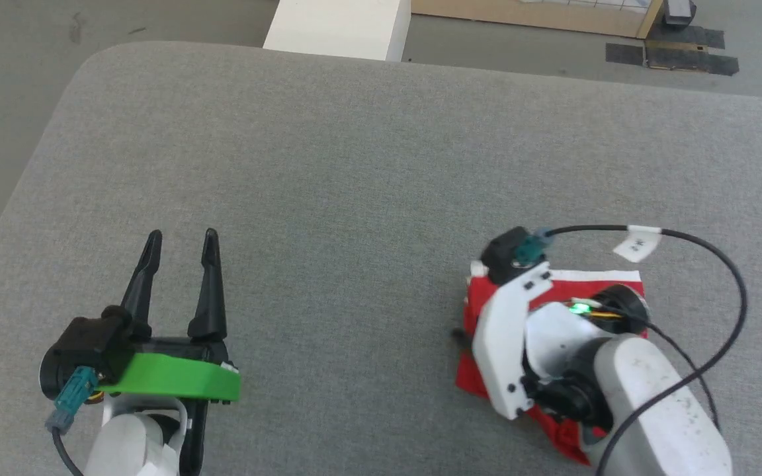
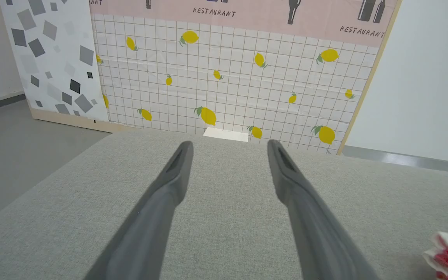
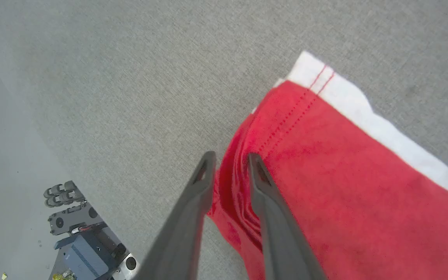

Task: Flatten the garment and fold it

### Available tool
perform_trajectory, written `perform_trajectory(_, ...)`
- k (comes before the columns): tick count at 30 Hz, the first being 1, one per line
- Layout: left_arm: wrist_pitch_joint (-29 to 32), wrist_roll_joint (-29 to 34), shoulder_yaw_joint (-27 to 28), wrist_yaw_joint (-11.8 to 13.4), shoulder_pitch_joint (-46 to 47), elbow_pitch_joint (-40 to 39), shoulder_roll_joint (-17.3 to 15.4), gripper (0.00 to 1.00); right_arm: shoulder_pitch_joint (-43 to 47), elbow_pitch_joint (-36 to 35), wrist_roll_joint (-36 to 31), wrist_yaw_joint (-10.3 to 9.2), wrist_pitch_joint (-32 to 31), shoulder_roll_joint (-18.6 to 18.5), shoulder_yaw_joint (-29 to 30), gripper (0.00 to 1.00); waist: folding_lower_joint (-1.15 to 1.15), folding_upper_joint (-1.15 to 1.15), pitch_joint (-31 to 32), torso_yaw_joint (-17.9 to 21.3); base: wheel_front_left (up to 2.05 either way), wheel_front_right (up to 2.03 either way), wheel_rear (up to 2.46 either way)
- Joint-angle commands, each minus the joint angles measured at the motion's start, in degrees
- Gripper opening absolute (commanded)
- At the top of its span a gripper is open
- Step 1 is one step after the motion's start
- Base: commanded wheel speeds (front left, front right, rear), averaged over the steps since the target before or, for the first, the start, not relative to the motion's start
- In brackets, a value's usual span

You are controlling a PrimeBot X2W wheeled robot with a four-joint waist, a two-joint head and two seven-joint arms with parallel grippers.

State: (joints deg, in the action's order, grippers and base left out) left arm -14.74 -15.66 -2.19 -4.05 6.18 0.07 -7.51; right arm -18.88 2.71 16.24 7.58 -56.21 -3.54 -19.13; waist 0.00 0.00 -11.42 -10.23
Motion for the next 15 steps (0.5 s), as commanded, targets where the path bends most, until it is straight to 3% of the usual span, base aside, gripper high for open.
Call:
perform_trajectory(1, -0.3, 0.4, 0.4, -0.3, -0.3, 0.2, 0.2, 1.00, -1.4, -0.4, 1.1, -0.09, 0.9, 0.4, -1.2, 1.00, 0.00, 0.00, -0.1, 0.4, 0.00, 0.00, 0.00)
perform_trajectory(8, -0.3, 1.1, 1.1, -0.8, -0.1, 0.4, 0.4, 1.00, -3.9, -4.0, 3.3, -0.09, 4.6, 0.6, -2.3, 1.00, 0.00, 0.00, 0.5, 2.8, 0.00, 0.00, 0.00)
perform_trajectory(15, -0.3, 1.9, 1.9, -0.8, -0.5, -0.3, 0.5, 1.00, 0.1, -8.7, -1.8, -0.09, 8.3, -0.5, 10.1, 1.00, 0.00, 0.00, 1.6, 5.5, 0.00, 0.00, 0.00)
